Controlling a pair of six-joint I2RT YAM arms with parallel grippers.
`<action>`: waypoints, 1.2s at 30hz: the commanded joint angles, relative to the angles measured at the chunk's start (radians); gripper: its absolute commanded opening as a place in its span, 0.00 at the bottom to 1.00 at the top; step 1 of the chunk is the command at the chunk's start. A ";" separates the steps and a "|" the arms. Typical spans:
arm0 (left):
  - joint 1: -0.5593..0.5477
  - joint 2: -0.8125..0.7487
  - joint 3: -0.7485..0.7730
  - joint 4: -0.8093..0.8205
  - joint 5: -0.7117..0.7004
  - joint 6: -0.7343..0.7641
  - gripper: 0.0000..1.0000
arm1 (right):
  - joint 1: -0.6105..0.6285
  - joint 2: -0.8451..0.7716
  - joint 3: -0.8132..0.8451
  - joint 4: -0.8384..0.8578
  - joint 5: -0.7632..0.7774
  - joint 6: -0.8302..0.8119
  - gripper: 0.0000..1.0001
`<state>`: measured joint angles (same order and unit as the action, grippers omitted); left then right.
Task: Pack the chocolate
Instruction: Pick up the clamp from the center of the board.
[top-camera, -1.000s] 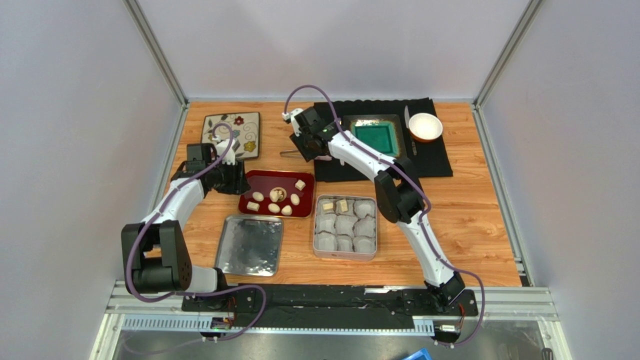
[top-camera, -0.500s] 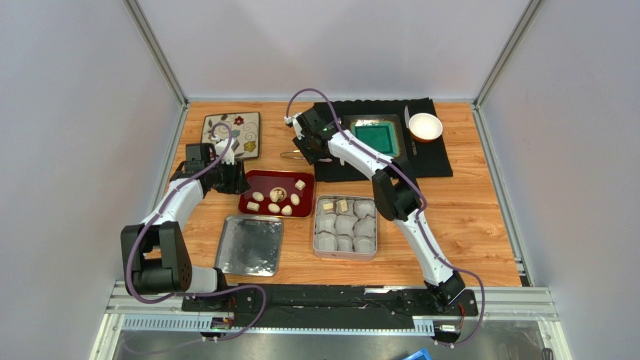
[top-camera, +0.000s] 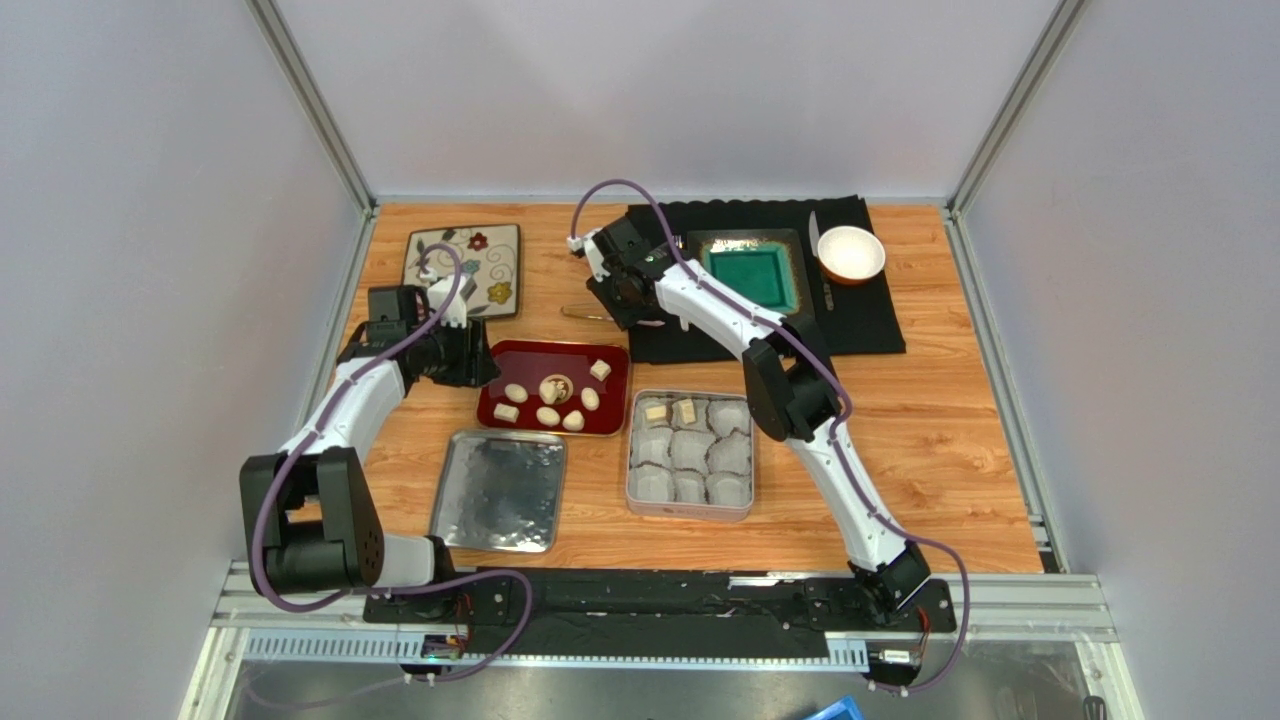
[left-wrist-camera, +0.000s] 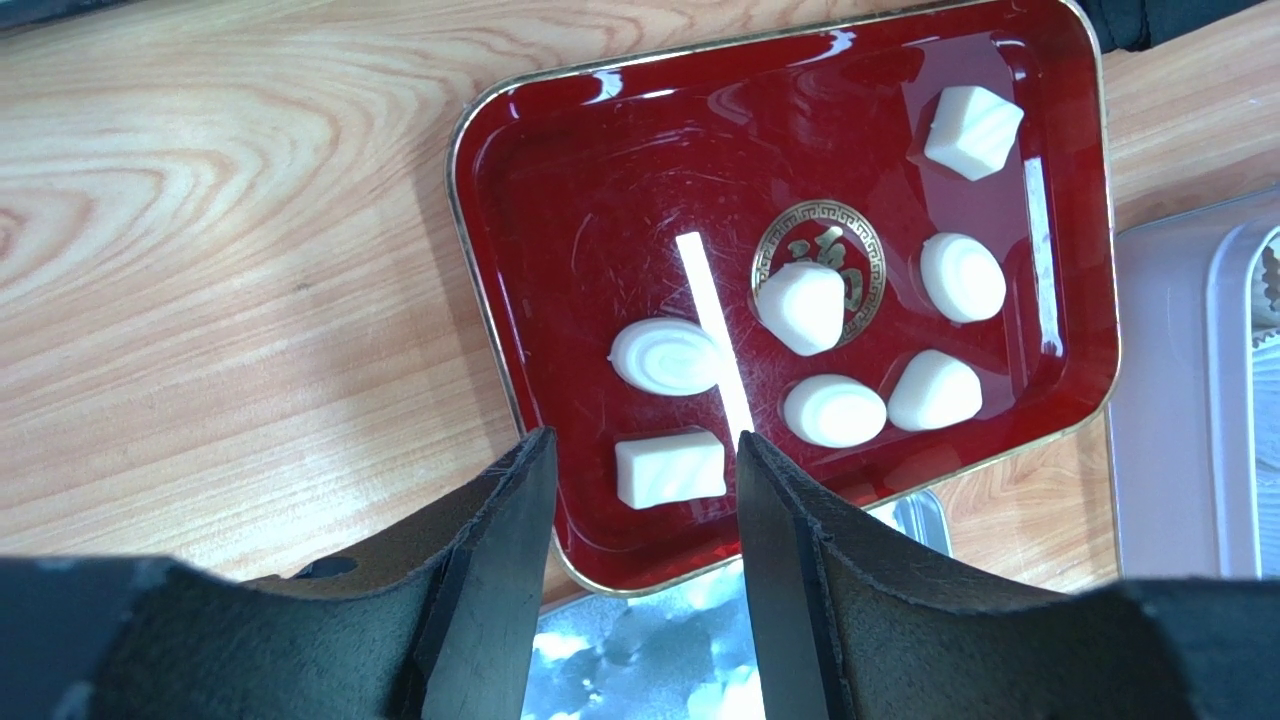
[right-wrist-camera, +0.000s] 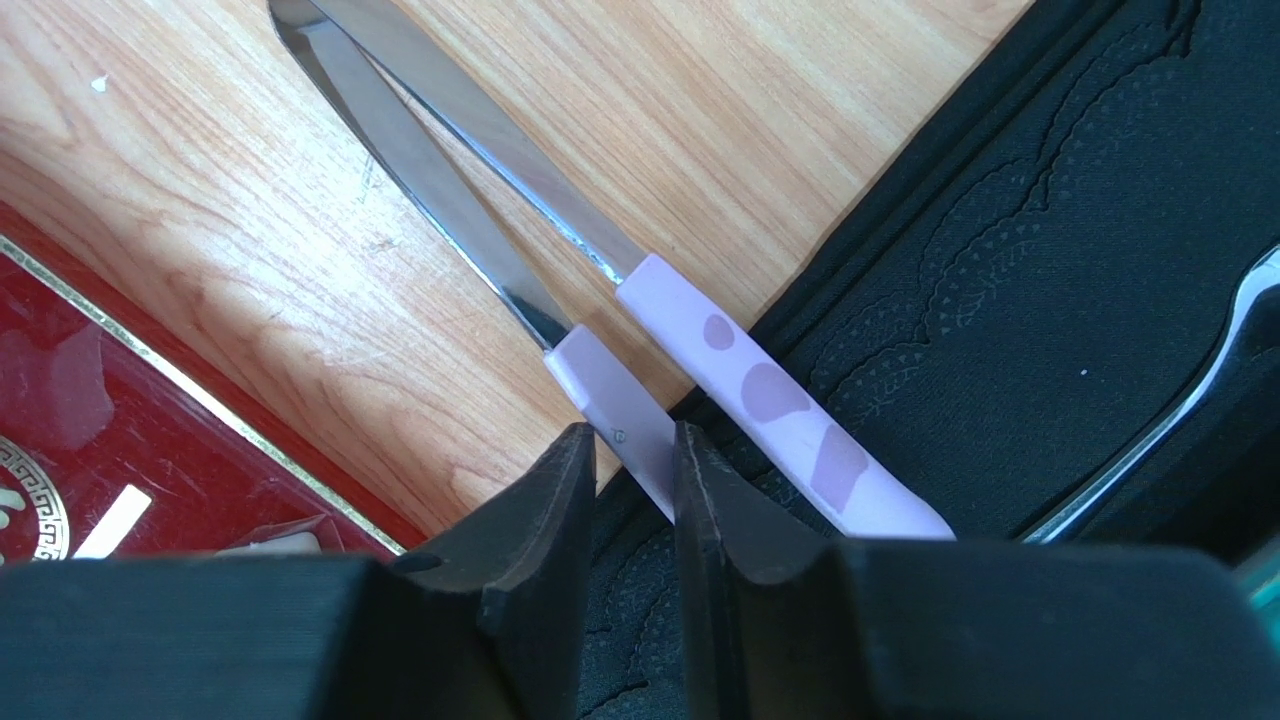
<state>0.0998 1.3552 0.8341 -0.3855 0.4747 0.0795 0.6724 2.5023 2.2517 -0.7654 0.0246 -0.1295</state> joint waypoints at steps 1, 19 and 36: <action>0.005 -0.036 0.039 -0.001 0.024 -0.012 0.56 | -0.005 0.012 0.037 -0.011 -0.008 -0.025 0.20; 0.011 -0.093 0.030 -0.013 0.030 -0.021 0.56 | -0.002 -0.206 -0.102 0.153 0.011 -0.013 0.00; 0.043 -0.263 -0.065 0.369 0.816 -0.441 0.56 | 0.026 -0.910 -0.892 1.036 -0.415 0.587 0.00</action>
<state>0.1356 1.1454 0.8078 -0.3004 0.9047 -0.1173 0.7052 1.7050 1.5661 -0.2523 -0.1940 0.0975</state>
